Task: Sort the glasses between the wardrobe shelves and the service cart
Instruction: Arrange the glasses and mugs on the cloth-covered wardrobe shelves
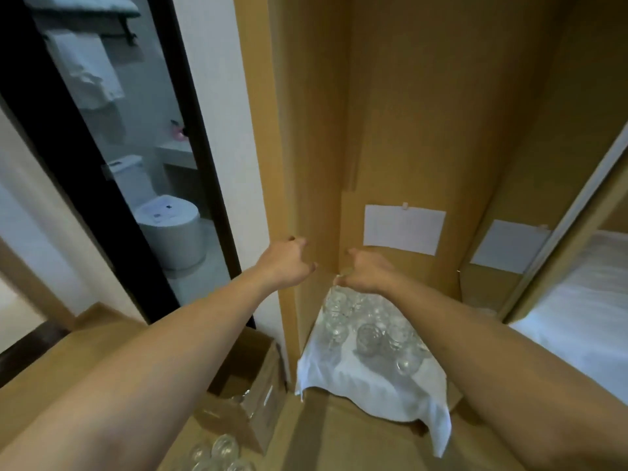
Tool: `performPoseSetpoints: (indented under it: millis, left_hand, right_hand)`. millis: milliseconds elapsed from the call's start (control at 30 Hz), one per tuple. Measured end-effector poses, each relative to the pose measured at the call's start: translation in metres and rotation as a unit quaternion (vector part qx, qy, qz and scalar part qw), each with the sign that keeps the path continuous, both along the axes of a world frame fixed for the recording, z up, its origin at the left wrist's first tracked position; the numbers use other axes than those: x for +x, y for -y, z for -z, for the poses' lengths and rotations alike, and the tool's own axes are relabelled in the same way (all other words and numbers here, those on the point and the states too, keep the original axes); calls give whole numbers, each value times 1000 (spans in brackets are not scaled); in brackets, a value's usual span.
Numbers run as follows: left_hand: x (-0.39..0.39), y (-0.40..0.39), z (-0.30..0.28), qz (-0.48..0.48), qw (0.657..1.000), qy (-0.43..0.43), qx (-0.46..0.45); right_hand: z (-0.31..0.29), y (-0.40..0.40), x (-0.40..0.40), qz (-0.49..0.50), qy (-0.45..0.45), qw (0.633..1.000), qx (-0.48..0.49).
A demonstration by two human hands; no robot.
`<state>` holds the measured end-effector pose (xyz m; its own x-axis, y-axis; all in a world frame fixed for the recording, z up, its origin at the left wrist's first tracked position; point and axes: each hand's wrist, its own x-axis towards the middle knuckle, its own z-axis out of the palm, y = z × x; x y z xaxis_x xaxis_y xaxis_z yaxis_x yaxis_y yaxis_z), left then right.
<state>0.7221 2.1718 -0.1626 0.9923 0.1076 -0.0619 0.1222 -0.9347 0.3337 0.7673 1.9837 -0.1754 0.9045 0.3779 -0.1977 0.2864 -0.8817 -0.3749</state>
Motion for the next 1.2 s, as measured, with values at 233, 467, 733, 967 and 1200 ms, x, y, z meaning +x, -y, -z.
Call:
performPoseSetpoints:
  millis: [233, 467, 733, 967, 1200]
  left_hand:
    - [26, 32, 44, 66, 995, -33, -66]
    - [47, 66, 75, 97, 991, -48, -75]
    - [74, 96, 100, 89, 991, -70, -72]
    - [100, 114, 123, 72, 990, -103, -70]
    - [129, 119, 143, 66, 990, -106, -65]
  right_hand:
    - [38, 39, -14, 97, -15, 995, -17]
    - [71, 76, -8, 171, -35, 984, -21]
    - [102, 104, 22, 201, -51, 978, 14]
    - [127, 115, 51, 210, -80, 973, 47]
    - [153, 125, 75, 202, -97, 974, 27]
